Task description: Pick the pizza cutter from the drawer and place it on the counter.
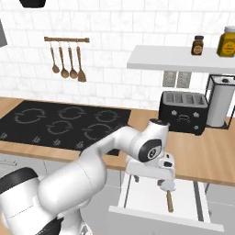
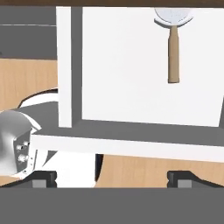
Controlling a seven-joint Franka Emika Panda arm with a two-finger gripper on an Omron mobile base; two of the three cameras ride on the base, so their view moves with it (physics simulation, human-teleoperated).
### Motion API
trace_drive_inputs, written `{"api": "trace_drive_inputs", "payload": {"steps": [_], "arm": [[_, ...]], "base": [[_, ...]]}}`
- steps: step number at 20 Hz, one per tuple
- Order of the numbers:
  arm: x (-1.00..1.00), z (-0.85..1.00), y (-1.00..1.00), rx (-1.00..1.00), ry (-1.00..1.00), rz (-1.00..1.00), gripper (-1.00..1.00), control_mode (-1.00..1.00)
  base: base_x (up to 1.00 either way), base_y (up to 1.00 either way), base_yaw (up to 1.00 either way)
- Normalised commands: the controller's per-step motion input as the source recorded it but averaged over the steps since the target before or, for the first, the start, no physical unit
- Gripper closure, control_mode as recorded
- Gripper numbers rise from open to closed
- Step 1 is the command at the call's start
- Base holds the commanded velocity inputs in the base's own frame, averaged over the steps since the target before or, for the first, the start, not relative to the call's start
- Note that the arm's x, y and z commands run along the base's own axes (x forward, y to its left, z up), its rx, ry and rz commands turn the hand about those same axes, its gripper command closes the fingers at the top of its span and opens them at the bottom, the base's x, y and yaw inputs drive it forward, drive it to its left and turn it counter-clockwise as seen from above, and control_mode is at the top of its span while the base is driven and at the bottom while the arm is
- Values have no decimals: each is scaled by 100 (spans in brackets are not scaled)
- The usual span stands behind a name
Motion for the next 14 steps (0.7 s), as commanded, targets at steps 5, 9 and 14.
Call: {"api": "trace_drive_inputs", "payload": {"steps": [5,9,14], "arm": [[0,-35,-12,0,0,0,-100,-100],[2,-37,-22,0,0,0,-100,-100],[0,-43,-29,0,0,0,-100,-100]], "base": [[0,0,0],[0,0,0],[0,0,0]]}}
